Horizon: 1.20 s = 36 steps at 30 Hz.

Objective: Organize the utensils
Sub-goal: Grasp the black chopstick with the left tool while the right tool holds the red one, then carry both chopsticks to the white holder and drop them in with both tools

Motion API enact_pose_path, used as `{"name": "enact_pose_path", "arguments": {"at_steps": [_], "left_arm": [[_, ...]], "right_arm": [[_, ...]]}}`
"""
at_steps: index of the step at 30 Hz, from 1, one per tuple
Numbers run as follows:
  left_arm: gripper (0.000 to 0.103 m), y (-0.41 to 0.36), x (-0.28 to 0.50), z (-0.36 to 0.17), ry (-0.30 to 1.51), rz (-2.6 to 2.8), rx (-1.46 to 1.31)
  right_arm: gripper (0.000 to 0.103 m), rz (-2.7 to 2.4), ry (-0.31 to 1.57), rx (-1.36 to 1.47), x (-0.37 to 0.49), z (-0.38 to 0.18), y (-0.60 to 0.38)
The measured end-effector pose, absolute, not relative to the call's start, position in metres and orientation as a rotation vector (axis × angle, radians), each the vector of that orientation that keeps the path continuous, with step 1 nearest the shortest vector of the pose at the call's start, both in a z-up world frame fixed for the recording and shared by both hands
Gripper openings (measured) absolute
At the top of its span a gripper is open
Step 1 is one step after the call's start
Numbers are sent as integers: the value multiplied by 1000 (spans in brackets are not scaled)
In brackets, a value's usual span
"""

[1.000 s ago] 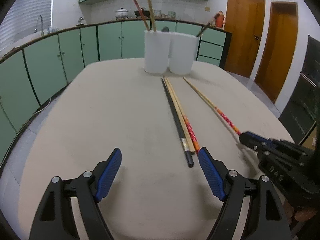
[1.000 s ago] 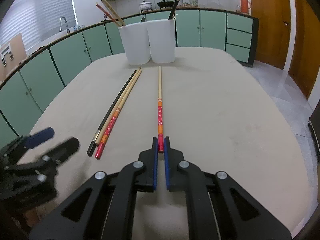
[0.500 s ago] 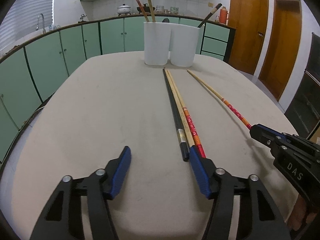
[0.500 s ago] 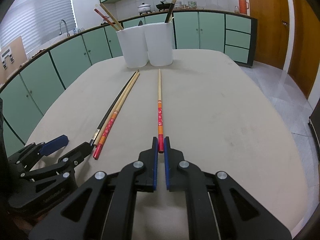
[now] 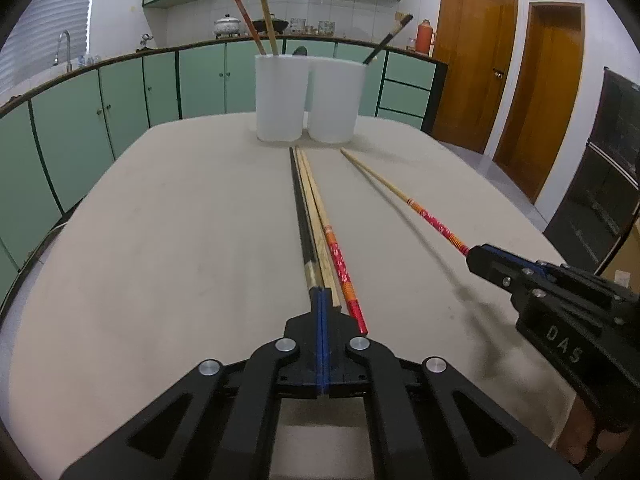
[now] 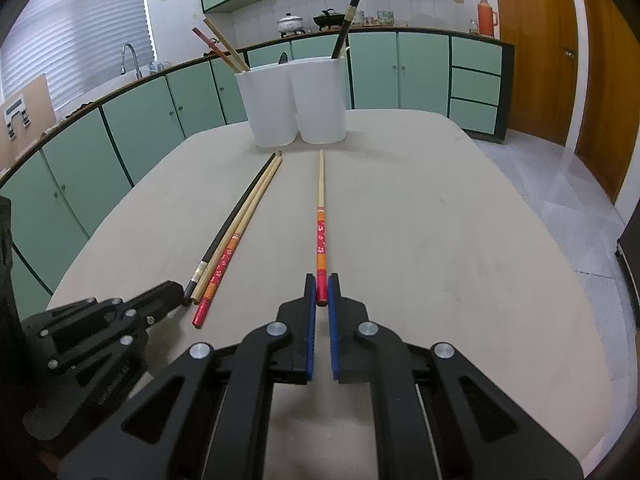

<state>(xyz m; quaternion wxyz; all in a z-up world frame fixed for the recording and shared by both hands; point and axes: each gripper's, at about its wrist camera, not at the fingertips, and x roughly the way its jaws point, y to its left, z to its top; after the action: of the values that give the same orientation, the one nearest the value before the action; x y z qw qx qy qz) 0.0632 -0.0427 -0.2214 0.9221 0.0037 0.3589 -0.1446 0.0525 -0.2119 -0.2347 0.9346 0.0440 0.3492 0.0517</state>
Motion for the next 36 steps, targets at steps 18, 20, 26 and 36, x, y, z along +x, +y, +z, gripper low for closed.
{"name": "enact_pose_path", "arguments": {"at_steps": [18,20,26,36], "left_arm": [[16,-28,58,-222,758,-295,-71],[19,-30,58,-222,758,-300,-67],[20,-41,65,-228,781,-280,-27],[20,-31,74,-230,786,-147,-22]], "right_arm": [[5,105,703,81,51,-230,-210],[5,105,706,82,51,-230,-211],[5,101,710,104,53,-232,-214],[5,100,709,137,56,-236,-224]]}}
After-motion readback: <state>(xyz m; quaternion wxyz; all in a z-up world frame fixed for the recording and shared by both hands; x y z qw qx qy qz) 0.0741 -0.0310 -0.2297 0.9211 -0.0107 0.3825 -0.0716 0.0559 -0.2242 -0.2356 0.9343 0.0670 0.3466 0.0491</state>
